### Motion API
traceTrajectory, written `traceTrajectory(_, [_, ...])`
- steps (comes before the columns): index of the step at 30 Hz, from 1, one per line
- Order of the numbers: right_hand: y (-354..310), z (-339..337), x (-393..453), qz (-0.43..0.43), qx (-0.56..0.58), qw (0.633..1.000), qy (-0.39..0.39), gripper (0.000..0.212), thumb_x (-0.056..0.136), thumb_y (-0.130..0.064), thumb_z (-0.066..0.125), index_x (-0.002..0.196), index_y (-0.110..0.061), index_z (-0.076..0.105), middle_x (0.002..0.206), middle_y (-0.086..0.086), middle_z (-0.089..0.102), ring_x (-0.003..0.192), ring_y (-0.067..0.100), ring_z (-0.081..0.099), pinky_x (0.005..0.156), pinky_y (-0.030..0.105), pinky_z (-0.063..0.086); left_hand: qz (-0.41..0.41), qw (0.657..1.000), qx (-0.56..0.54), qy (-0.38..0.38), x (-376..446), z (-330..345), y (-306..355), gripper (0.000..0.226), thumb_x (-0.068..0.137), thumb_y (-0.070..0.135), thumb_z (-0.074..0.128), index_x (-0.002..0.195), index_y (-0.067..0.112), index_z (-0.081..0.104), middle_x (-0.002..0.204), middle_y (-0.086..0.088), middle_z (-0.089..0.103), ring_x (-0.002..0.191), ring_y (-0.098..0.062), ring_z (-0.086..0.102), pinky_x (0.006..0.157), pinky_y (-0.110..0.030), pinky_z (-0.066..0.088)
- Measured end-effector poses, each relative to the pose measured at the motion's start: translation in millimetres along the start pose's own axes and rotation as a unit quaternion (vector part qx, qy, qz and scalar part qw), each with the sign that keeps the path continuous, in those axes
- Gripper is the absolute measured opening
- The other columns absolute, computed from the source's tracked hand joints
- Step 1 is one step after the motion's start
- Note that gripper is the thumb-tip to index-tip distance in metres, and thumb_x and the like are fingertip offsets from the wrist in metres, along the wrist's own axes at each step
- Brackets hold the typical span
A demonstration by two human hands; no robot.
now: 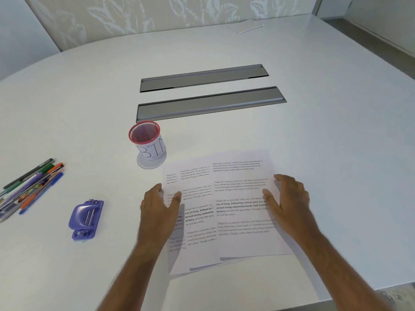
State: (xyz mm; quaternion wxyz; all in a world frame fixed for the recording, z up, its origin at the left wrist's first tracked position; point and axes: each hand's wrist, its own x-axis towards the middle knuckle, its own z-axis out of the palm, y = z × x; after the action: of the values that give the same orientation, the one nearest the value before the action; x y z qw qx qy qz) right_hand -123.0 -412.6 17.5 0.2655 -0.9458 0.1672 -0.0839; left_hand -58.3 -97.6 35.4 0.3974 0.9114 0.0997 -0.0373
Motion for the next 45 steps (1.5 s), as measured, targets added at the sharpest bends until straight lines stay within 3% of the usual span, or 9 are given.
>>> traceTrajectory(4, [-11.0,6.5,-7.0,-0.027,0.026,0.999,-0.018,0.051,0.096,-0.024,0.077,0.139,-0.005,0.055,0.133,0.013,0.068,0.127,0.036,0.056,0.106,0.051,0.043,-0.016,0.999,-0.041,-0.022,3.3,3.1,6.3,0.068,0.101,0.048,0.063,0.157,0.018,0.038,0.154,-0.003,0.051,0.134,-0.022,0.056,0.103,-0.041,0.045])
traceTrajectory(13, [0.7,-5.4,-5.7,0.006,0.058,0.998,-0.018,0.045,0.099,-0.018,0.072,0.139,-0.009,0.054,0.133,0.008,0.064,0.127,0.028,0.051,0.098,0.041,0.048,-0.028,0.997,-0.070,-0.032,-1.7,-0.4,1.6,0.065,0.101,0.048,0.063,0.155,0.021,0.040,0.153,0.002,0.053,0.119,-0.011,0.056,0.094,-0.035,0.043])
traceTrajectory(18, [-15.6,6.3,-7.4,-0.036,0.049,0.997,-0.046,0.038,0.099,-0.018,0.070,0.134,-0.009,0.059,0.134,0.006,0.062,0.125,0.028,0.052,0.095,0.035,0.045,0.002,0.997,-0.052,-0.049,-8.4,9.2,10.2,0.070,0.101,0.046,0.064,0.158,0.018,0.036,0.154,-0.001,0.051,0.135,-0.020,0.054,0.108,-0.043,0.048])
traceTrajectory(21, [-13.9,5.7,-6.0,-0.024,0.074,0.996,-0.049,0.039,0.100,-0.019,0.070,0.136,-0.010,0.058,0.135,0.006,0.060,0.127,0.026,0.054,0.100,0.039,0.048,0.003,0.998,-0.041,-0.048,-6.5,6.2,8.7,0.072,0.100,0.049,0.064,0.158,0.017,0.036,0.155,-0.002,0.051,0.140,-0.023,0.051,0.114,-0.051,0.046])
traceTrajectory(29, [-11.8,6.6,-11.1,-0.017,0.075,0.996,-0.052,0.034,0.101,-0.021,0.068,0.133,-0.010,0.060,0.132,0.002,0.060,0.123,0.025,0.058,0.098,0.041,0.053,-0.003,0.996,-0.060,-0.066,-13.6,7.6,6.5,0.052,0.101,0.048,0.063,0.146,0.028,0.047,0.141,0.008,0.058,0.121,-0.014,0.059,0.091,-0.035,0.047])
traceTrajectory(32, [-21.8,13.6,-15.7,-0.040,0.078,0.994,-0.071,0.033,0.102,-0.023,0.067,0.132,-0.011,0.061,0.132,0.000,0.059,0.124,0.022,0.058,0.099,0.038,0.052,0.000,0.994,-0.073,-0.081,-16.5,13.3,10.2,0.054,0.100,0.049,0.064,0.147,0.029,0.045,0.142,0.010,0.057,0.123,-0.014,0.058,0.092,-0.034,0.047])
traceTrajectory(36, [-21.2,13.2,-13.2,-0.030,0.093,0.993,-0.069,0.038,0.101,-0.022,0.067,0.136,-0.011,0.060,0.126,-0.008,0.055,0.123,0.021,0.060,0.099,0.037,0.052,-0.010,0.996,-0.061,-0.063,-14.8,12.3,9.5,0.056,0.100,0.050,0.063,0.147,0.025,0.046,0.146,0.005,0.056,0.136,-0.019,0.053,0.105,-0.043,0.048])
traceTrajectory(40, [-20.5,12.6,-13.5,-0.030,0.079,0.994,-0.064,0.037,0.101,-0.020,0.066,0.136,-0.012,0.059,0.125,-0.007,0.059,0.121,0.021,0.060,0.095,0.033,0.048,-0.006,0.994,-0.081,-0.074,-19.4,16.8,15.0,0.030,0.101,0.044,0.064,0.125,0.041,0.048,0.131,0.012,0.059,0.124,-0.014,0.059,0.090,-0.030,0.043])
traceTrajectory(45, [-25.6,16.7,-15.6,-0.026,0.092,0.993,-0.065,0.036,0.101,-0.020,0.066,0.136,-0.014,0.060,0.122,-0.013,0.057,0.122,0.017,0.059,0.095,0.028,0.043,-0.008,0.990,-0.114,-0.087,-21.4,24.5,22.1,0.048,0.101,0.045,0.065,0.142,0.025,0.051,0.137,0.007,0.061,0.120,-0.015,0.062,0.091,-0.032,0.046])
